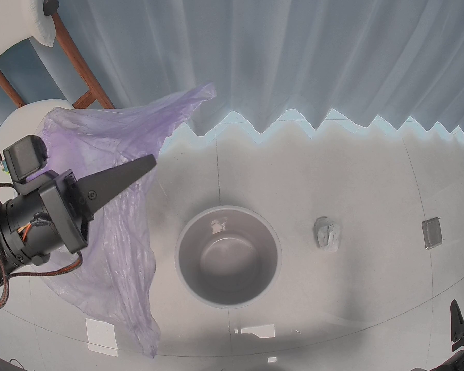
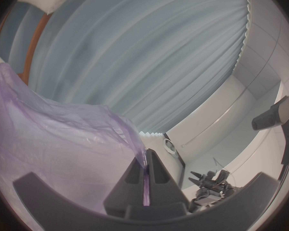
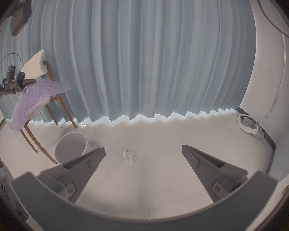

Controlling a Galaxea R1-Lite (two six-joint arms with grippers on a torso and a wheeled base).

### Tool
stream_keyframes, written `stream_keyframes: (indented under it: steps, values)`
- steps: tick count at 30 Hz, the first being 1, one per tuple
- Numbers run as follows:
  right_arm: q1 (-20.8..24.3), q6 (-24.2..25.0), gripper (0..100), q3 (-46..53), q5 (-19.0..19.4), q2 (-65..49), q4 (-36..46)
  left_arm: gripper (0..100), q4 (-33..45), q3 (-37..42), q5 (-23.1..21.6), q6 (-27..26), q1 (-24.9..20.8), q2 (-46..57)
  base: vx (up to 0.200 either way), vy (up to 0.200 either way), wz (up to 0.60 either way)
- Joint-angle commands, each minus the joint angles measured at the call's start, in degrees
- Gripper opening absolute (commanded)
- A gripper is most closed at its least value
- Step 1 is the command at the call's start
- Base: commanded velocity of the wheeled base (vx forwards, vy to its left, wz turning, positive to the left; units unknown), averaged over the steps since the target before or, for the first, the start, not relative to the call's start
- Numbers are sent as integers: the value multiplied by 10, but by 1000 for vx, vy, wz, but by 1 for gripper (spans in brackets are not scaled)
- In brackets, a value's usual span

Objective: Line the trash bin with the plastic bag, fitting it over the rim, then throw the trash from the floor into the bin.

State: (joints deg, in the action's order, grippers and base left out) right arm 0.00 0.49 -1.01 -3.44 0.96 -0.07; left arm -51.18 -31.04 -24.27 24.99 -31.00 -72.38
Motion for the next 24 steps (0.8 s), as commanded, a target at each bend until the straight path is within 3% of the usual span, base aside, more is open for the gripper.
stream_keyframes:
  steps: [1, 8, 17, 24]
  values:
    - [0, 0, 100, 10, 0, -10, 0, 0, -1, -7, -1, 12, -27, -7, 0, 0, 0]
    - [0, 0, 100, 10, 0, -10, 0, 0, -31, -3, -35, 79, -63, -28, 0, 0, 0]
    - [0, 0, 100, 10, 0, -10, 0, 0, -176, 18, -53, 160, -123, -51, 0, 0, 0]
    - [0, 0, 100, 10, 0, -10, 0, 0, -259, 20, -87, 245, -125, -58, 0, 0, 0]
